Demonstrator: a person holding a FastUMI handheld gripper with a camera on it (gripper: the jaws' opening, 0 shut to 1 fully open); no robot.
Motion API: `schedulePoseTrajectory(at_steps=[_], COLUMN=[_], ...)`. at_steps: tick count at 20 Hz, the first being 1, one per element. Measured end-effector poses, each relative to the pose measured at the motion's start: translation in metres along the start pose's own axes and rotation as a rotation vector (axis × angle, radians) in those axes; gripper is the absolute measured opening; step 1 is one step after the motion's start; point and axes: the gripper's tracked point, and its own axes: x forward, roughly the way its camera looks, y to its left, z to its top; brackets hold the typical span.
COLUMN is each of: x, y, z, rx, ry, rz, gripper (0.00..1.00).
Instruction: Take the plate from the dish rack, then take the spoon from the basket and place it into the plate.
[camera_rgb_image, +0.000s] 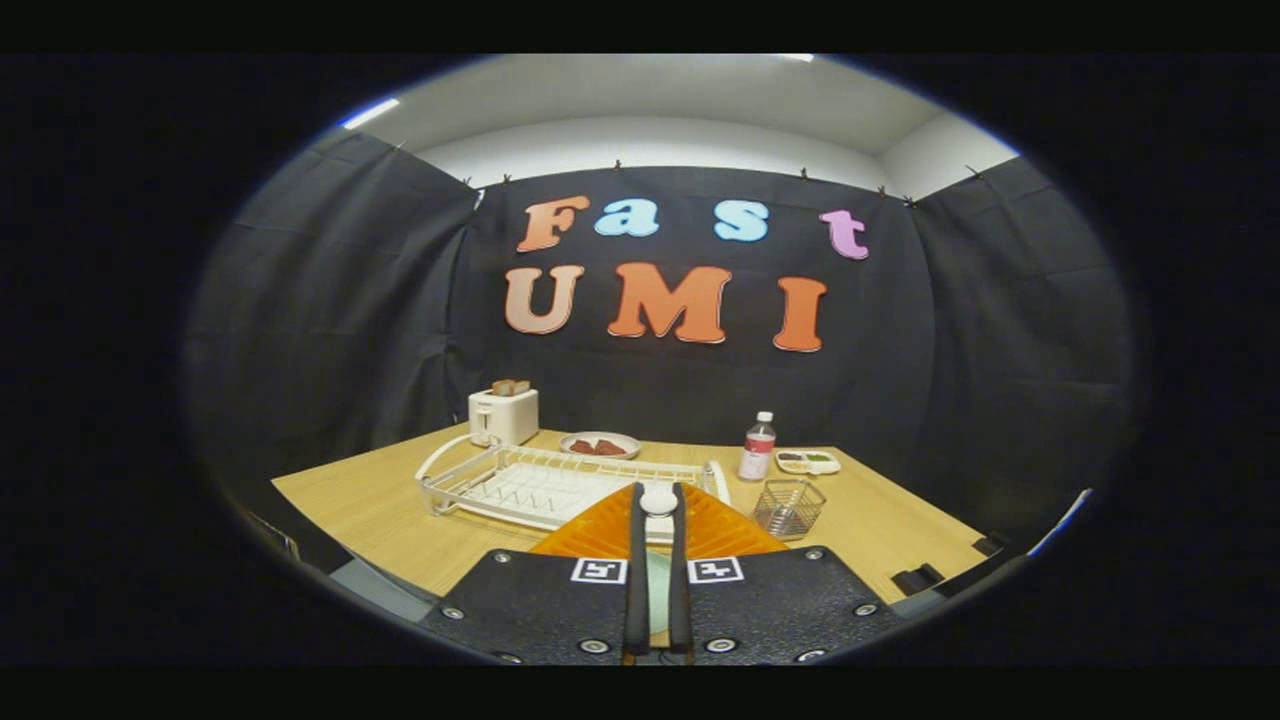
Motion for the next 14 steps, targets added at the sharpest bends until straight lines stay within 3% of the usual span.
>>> schedulePoseTrajectory(at_steps=[14], x=[0.03], y=[0.049], z=[-0.1], rx=[-0.025], ry=[0.162], rz=[0.094], gripper=[0.08])
